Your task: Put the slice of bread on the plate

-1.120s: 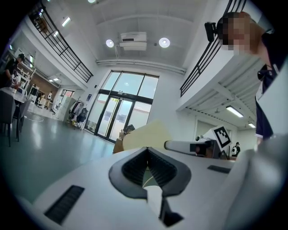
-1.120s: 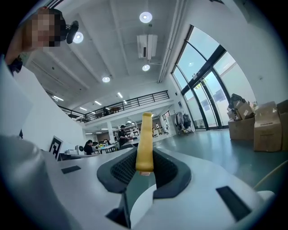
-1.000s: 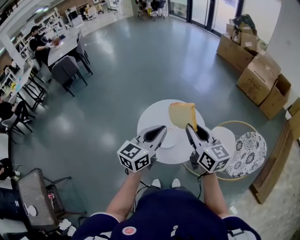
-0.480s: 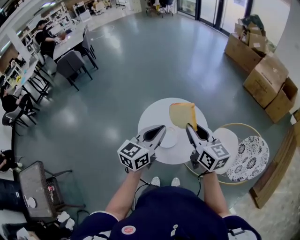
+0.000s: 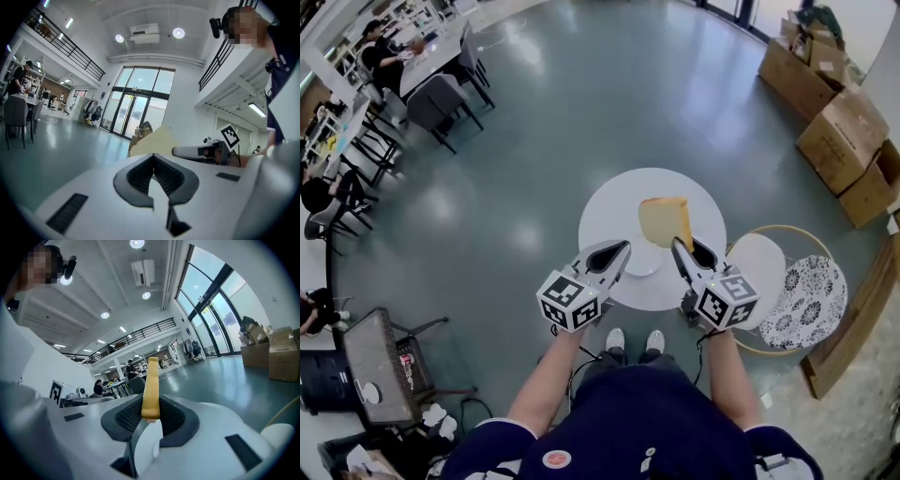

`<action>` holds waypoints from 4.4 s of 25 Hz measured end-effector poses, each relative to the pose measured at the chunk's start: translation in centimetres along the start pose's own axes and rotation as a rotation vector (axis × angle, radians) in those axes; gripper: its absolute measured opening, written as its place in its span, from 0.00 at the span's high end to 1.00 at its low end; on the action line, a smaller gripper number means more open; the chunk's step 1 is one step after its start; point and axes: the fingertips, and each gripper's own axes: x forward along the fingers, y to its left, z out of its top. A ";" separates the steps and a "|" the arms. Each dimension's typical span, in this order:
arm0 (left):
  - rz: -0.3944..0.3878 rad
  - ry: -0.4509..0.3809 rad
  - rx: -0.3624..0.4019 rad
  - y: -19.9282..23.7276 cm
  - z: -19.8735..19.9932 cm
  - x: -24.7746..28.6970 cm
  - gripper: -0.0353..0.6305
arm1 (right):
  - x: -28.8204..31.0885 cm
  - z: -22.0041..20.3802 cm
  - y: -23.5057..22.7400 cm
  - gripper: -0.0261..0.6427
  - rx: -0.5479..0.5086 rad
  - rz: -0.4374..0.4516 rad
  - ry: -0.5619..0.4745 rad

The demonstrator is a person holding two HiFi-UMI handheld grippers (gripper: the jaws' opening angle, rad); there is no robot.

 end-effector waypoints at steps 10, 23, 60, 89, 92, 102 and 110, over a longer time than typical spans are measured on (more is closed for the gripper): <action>-0.010 0.087 -0.074 2.3 -6.9 0.8 0.94 | 3.5 -8.0 -3.0 0.82 0.101 -0.038 0.145; -0.020 0.157 -0.127 3.9 -12.5 2.3 0.94 | 7.0 -17.3 -5.9 0.82 0.239 -0.065 0.305; -0.011 0.239 -0.193 2.8 -16.3 3.7 0.94 | 7.7 -24.9 -11.1 0.75 0.300 -0.190 0.484; -0.017 0.188 -0.161 2.1 -13.2 4.2 0.94 | 6.1 -17.6 -9.7 0.79 0.223 -0.119 0.362; -0.027 0.171 -0.148 1.6 -11.8 4.2 0.94 | 5.4 -15.2 -8.2 0.88 0.186 -0.090 0.311; -0.056 0.109 -0.120 0.0 -6.3 2.8 0.94 | 3.3 -7.8 -3.2 0.95 0.053 -0.019 0.179; -0.088 0.052 -0.080 -2.0 -2.2 2.0 0.94 | 1.7 -2.8 -0.4 0.95 0.005 0.031 0.060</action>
